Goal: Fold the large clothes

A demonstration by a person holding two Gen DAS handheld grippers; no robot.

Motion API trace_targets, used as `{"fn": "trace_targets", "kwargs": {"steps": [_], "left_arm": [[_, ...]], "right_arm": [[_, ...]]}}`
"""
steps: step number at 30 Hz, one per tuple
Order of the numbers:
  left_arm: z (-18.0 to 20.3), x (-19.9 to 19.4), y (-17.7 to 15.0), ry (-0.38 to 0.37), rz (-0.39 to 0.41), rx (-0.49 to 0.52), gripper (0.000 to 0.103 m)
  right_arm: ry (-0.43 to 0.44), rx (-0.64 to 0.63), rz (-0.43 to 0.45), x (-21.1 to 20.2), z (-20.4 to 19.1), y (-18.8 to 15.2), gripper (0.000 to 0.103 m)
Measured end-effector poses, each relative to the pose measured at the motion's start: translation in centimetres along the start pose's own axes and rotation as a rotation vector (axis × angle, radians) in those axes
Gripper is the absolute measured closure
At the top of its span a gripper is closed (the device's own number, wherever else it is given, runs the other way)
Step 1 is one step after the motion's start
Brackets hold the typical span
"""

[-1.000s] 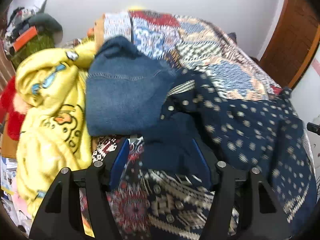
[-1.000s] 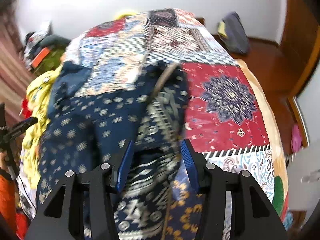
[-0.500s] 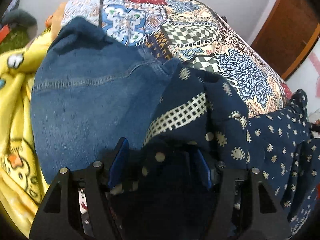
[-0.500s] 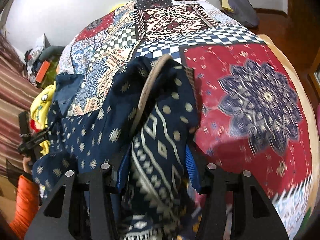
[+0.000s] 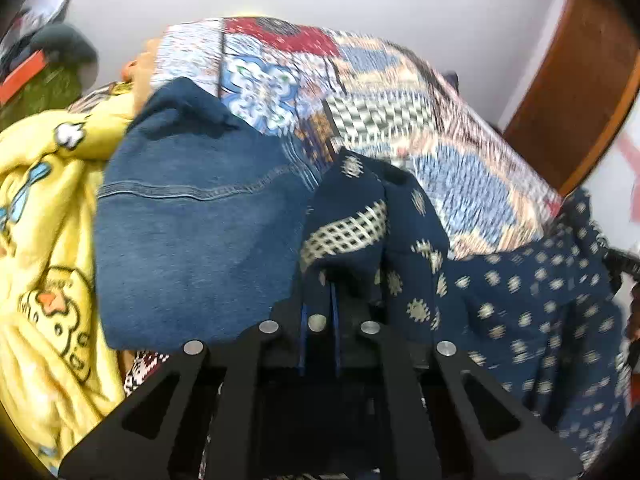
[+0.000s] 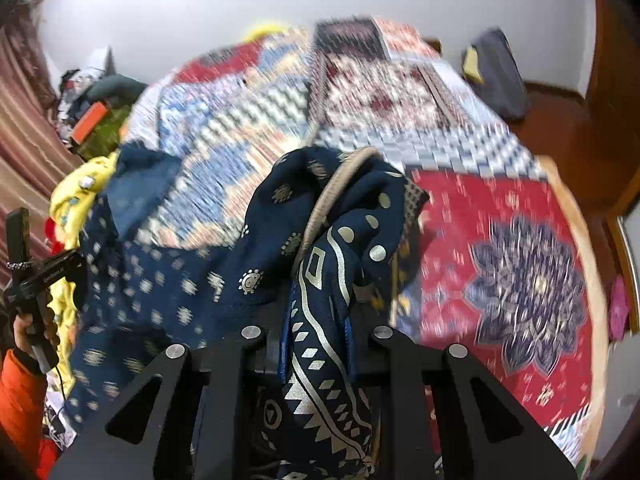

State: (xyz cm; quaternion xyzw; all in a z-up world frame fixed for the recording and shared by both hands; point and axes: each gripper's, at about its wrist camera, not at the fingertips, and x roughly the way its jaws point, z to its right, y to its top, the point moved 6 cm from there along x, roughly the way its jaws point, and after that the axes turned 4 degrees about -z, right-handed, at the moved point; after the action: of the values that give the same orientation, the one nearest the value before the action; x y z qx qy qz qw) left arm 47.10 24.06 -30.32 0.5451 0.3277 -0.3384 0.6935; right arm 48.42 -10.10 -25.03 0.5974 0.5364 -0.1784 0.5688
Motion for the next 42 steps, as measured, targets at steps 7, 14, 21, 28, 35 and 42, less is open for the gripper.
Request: {"fn": "trace_targets", "kwargs": {"steps": [7, 14, 21, 28, 35, 42], "left_arm": [[-2.4, -3.2, 2.3, 0.013, 0.046, -0.07, 0.096], [-5.5, -1.8, 5.5, 0.065, 0.067, -0.131, 0.096], [-8.6, 4.1, 4.6, 0.16, -0.051, -0.136, 0.096], [-11.6, 4.8, 2.3, 0.162, -0.045, -0.25, 0.094], [-10.5, 1.4, 1.2, 0.199, -0.068, -0.205, 0.094], [-7.4, -5.1, 0.8, 0.198, -0.011, -0.141, 0.09]], "right_arm": [[-0.013, -0.112, 0.075, -1.4, -3.7, 4.9, 0.087], [-0.058, -0.122, 0.093, 3.0, -5.3, 9.9, 0.087], [-0.118, -0.056, -0.003, 9.4, -2.6, 9.8, 0.085], [-0.087, -0.022, 0.006, 8.4, -1.8, 9.1, 0.077], [-0.108, -0.021, -0.01, 4.3, -2.1, 7.3, 0.072], [-0.123, -0.059, 0.013, -2.0, -3.6, 5.7, 0.072]]}}
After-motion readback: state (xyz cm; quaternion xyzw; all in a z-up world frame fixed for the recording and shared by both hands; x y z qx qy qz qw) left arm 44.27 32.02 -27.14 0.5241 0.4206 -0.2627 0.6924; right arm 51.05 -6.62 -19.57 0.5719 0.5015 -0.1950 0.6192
